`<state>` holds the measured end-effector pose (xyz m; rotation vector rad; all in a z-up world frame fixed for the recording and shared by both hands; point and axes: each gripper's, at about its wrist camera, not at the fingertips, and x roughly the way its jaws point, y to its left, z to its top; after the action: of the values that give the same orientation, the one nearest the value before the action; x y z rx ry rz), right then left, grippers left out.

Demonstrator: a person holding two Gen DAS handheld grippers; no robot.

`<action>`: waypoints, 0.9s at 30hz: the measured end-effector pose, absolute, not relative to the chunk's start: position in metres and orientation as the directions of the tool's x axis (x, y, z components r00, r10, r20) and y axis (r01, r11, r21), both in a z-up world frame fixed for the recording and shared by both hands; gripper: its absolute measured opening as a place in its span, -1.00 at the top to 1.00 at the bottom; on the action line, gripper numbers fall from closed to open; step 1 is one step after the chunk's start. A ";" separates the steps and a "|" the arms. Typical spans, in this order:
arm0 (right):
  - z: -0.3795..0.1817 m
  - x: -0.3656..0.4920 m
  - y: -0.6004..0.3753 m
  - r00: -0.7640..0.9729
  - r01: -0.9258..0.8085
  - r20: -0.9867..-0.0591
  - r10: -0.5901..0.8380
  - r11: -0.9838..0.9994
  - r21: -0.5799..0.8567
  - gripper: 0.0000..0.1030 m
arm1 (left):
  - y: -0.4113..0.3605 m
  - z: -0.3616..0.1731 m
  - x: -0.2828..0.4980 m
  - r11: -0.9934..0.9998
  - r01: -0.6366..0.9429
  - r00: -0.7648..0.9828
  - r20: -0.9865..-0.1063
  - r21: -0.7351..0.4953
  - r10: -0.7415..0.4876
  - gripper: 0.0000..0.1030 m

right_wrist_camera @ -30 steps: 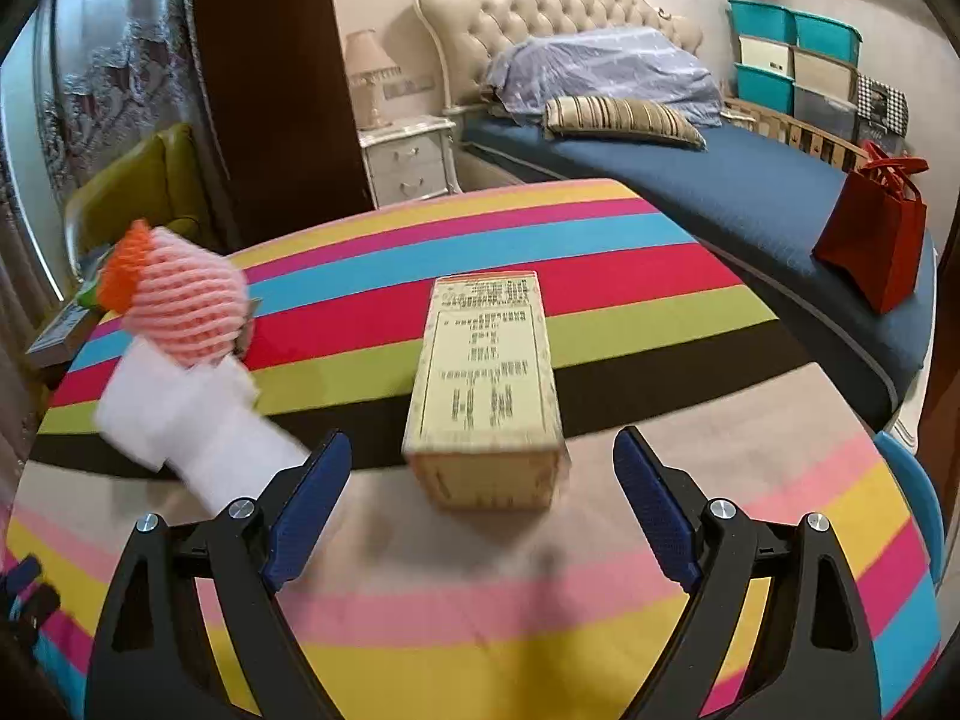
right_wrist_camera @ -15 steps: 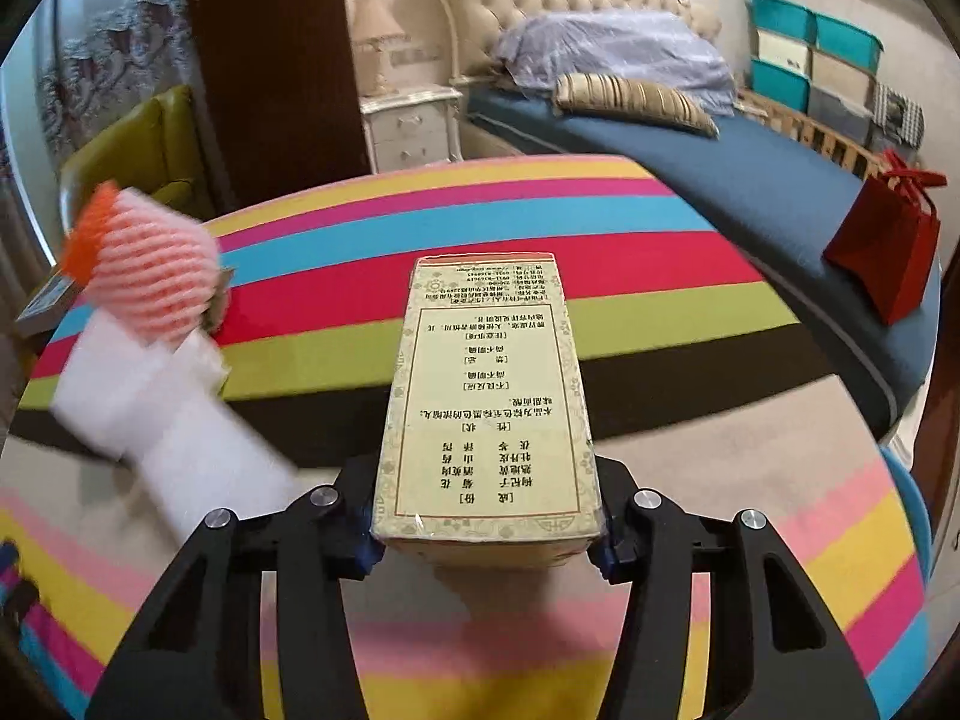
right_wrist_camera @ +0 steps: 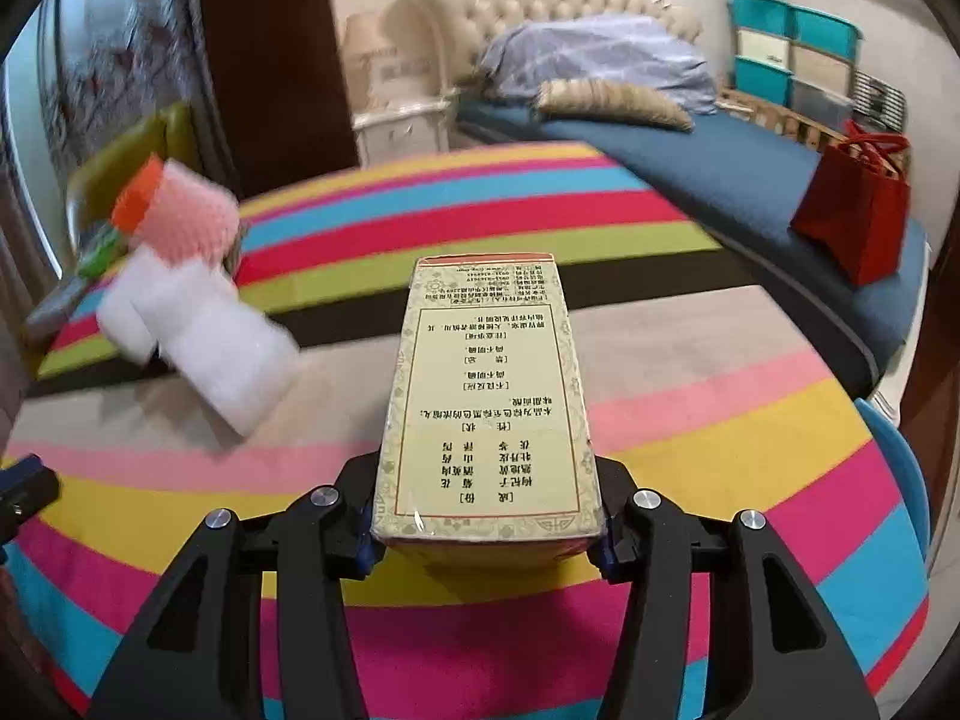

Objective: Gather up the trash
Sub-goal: 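Grasp a white foam sleeve with the left tool while the right tool holds the cardboard box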

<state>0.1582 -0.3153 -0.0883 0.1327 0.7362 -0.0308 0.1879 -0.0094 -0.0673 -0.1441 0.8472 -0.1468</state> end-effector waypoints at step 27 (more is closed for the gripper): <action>-0.079 0.147 -0.338 0.792 0.172 -0.610 -0.025 0.968 0.185 0.03 | -0.138 -0.064 0.316 0.986 -0.135 0.627 -0.779 -0.094 0.012 -0.87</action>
<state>0.1467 -0.3380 -0.0793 0.2370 0.6491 -0.1069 0.3157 -0.1380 -0.0636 -0.1480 0.8898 0.0845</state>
